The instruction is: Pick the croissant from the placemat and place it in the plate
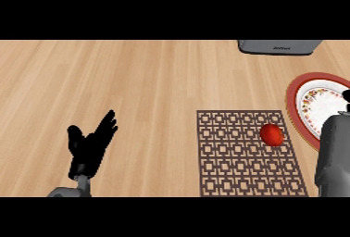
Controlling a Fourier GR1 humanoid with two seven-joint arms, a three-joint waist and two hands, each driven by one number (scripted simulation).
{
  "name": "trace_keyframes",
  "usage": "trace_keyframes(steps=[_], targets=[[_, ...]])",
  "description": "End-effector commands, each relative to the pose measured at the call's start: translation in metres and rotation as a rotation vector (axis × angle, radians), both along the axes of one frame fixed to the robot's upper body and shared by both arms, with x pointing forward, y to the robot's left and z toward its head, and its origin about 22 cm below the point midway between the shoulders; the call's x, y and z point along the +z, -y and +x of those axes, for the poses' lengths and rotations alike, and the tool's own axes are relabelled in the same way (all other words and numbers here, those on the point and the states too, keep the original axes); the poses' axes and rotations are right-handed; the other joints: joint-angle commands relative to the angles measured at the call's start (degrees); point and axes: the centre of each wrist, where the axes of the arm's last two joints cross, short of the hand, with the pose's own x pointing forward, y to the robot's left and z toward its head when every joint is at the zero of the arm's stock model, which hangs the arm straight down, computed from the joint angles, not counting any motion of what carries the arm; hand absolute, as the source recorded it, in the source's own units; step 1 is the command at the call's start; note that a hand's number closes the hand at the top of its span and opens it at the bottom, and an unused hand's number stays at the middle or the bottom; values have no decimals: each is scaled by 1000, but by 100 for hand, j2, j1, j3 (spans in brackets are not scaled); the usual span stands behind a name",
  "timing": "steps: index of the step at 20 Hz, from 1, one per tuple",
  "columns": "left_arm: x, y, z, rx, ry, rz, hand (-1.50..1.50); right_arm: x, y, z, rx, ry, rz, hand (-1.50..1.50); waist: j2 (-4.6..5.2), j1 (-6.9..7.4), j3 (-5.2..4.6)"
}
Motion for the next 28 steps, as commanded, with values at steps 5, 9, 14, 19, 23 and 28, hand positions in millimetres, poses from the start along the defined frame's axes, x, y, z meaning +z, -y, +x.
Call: trace_keyframes(steps=[5,9,14,19,23,28], targets=[[-3,0,-14,22,-18,-17,0,-18,43,-14,-106,173,55,150,-65,-96,1],[-9,-4,-12,30,-25,-8,0,-62,45,-26,-191,41,438,-150,-49,-144,15],[-8,-9,-13,19,-17,-13,0,-60,59,-16,-76,140,471,-150,-58,-118,17],[2,-16,-2,33,-22,-5,0,-65,54,-18,24,240,314,-150,-79,-178,20],[0,-1,-5,31,-28,-23,0,-57,39,-11,28,398,163,-150,-96,-197,20],[-3,-17,-22,55,-27,-3,0,-66,21,-23,31,505,187,-150,-146,-252,3]])
